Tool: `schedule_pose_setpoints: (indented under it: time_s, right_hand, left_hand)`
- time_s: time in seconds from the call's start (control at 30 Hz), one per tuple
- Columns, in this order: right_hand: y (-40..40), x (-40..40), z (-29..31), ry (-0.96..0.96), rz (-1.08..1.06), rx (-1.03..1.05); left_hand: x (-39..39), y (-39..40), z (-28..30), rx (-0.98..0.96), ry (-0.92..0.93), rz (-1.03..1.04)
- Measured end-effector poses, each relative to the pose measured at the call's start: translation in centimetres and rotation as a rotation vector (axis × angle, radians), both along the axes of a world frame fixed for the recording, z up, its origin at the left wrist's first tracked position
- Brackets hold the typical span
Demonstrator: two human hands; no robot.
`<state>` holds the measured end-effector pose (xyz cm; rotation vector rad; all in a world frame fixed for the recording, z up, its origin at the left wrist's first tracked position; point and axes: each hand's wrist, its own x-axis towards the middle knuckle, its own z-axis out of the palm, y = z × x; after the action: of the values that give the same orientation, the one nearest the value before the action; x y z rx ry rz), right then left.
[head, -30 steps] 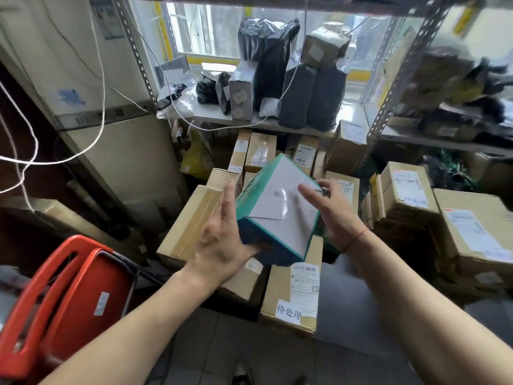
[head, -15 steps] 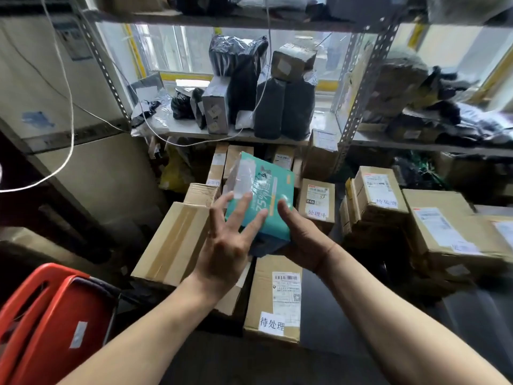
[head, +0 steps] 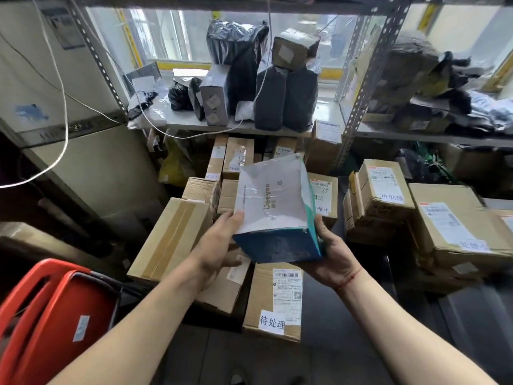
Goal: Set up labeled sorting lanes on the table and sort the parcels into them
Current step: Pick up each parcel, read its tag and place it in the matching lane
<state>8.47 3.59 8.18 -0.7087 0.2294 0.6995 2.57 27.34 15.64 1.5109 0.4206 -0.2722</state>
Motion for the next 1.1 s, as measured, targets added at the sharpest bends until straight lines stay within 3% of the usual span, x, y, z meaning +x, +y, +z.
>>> schedule_pose_setpoints:
  time_s: [0.07, 0.13, 0.23, 0.27, 0.33, 0.4, 0.53, 0.6, 0.73, 0.87, 1.0, 1.1]
  right_hand:
    - [0.1, 0.0, 0.0, 0.009, 0.020, -0.022]
    - [0.3, 0.2, 0.4, -0.045, 0.027, -0.144]
    - [0.4, 0.8, 1.4, -0.293, 0.021, -0.529]
    - [0.4, 0.9, 1.7, -0.365, 0.037, -0.560]
    - [0.9, 1.0, 2.3, -0.437, 0.085, -0.494]
    - [1.0, 1.4, 2.5, -0.422, 0.002, -0.492]
    - [0.1, 2.2, 2.1, -0.222, -0.055, -0.450]
    - [0.1, 1.9, 2.2, -0.133, -0.016, -0.418]
    - [1.4, 1.0, 2.3, -0.150, 0.052, -0.406]
    - [2.0, 0.3, 2.4, -0.141, 0.103, -0.436]
    - [2.4, 0.3, 3.0, -0.336, 0.047, -0.812]
    - [2.1, 0.1, 3.7, -0.341, 0.029, -0.712]
  left_hand:
    - [-0.2, -0.2, -0.1, -0.172, 0.070, -0.008]
    - [0.0, -0.2, -0.5, -0.185, 0.042, 0.004]
    - [0.5, 0.0, -1.3, 0.030, -0.098, 0.028]
    - [0.6, 0.0, -1.6, 0.111, -0.147, 0.001]
    - [0.4, -0.4, -1.8, 0.181, -0.220, -0.084]
    - [-0.1, -0.7, -1.4, 0.229, -0.267, -0.154]
    - [0.0, 0.5, -1.5, 0.407, -0.292, -0.089]
    - [0.3, 1.0, -1.3, 0.299, -0.176, -0.058]
    - [0.2, 0.4, -0.9, -0.081, -0.074, -0.091]
    - [-0.1, 0.4, -0.9, -0.089, -0.104, -0.077]
    - [0.0, 0.8, -0.7, -0.011, -0.120, -0.068]
    - [0.0, 0.7, -0.9, -0.004, -0.119, -0.077]
